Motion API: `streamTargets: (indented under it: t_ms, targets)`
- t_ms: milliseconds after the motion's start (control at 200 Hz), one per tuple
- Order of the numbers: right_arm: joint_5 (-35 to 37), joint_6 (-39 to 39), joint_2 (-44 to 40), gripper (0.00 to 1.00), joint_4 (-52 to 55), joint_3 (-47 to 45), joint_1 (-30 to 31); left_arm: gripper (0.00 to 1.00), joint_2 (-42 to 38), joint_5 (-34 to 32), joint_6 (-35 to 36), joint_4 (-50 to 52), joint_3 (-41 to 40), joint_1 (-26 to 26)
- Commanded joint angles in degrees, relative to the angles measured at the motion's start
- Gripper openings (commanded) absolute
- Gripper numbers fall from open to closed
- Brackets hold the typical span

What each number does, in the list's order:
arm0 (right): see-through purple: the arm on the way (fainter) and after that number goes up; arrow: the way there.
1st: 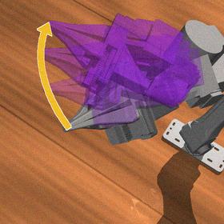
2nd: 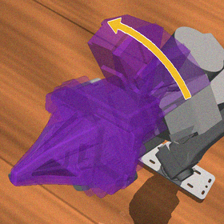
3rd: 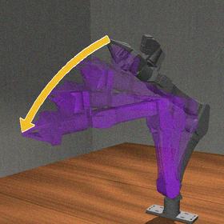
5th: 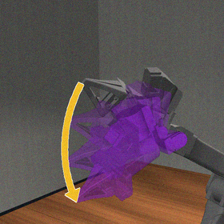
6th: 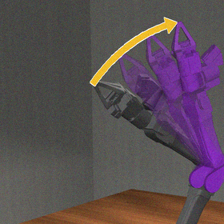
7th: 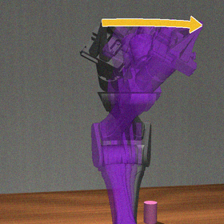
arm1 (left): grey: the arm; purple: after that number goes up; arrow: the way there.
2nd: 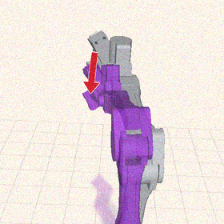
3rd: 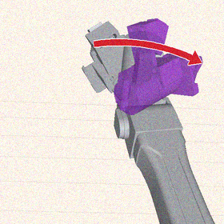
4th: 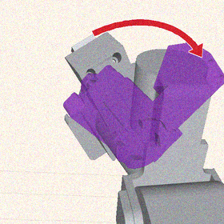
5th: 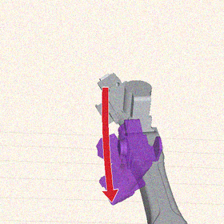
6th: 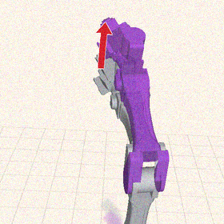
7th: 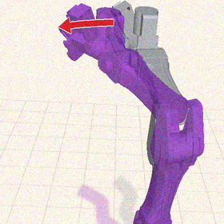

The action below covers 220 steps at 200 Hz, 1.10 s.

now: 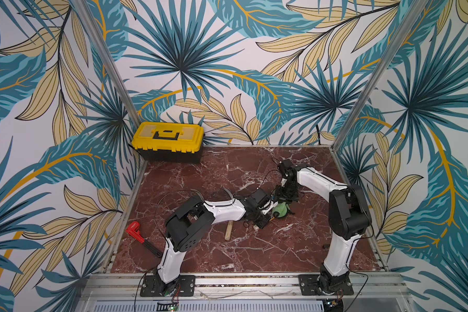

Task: Wipe small sickles with rags
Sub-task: Wipe the small sickle at the center of the board, then pick up the small sickle from the center of the board.

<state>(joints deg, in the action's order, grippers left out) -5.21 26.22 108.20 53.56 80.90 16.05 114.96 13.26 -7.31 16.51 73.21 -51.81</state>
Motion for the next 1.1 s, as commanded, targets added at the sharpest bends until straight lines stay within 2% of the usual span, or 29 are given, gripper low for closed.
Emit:
streamTargets:
  t_ms: [0, 160, 255, 330, 661, 1097]
  targets:
    - [0.16, 1.0, -4.8, 0.16, 2.8, 1.1, -1.4, 0.09, -0.78, -0.94, -0.82, 2.33, 0.43, 0.13]
    - [3.16, -0.47, -7.74, 0.16, 3.3, -0.55, -5.04, 0.24, 0.47, -1.83, -0.4, 6.7, 3.89, 0.13]
    - [3.38, -1.46, -9.09, 0.16, 2.57, -2.58, -6.96, 0.37, 1.4, -2.69, -0.16, 9.68, 6.86, 0.13]
    - [3.12, -2.03, -10.12, 0.16, 1.47, -4.46, -7.94, 0.4, 2.6, -2.99, 0.19, 12.07, 9.66, 0.13]
    - [1.89, -2.88, -13.52, 0.16, -2.7, -10.94, -10.2, 0.41, 7.24, -2.4, 2.52, 22.04, 19.95, 0.13]
    - [-1.34, -2.8, -17.76, 0.16, -7.77, -18.24, -13.13, 0.41, 9.84, -3.13, 4.74, 26.16, 23.27, -1.25]
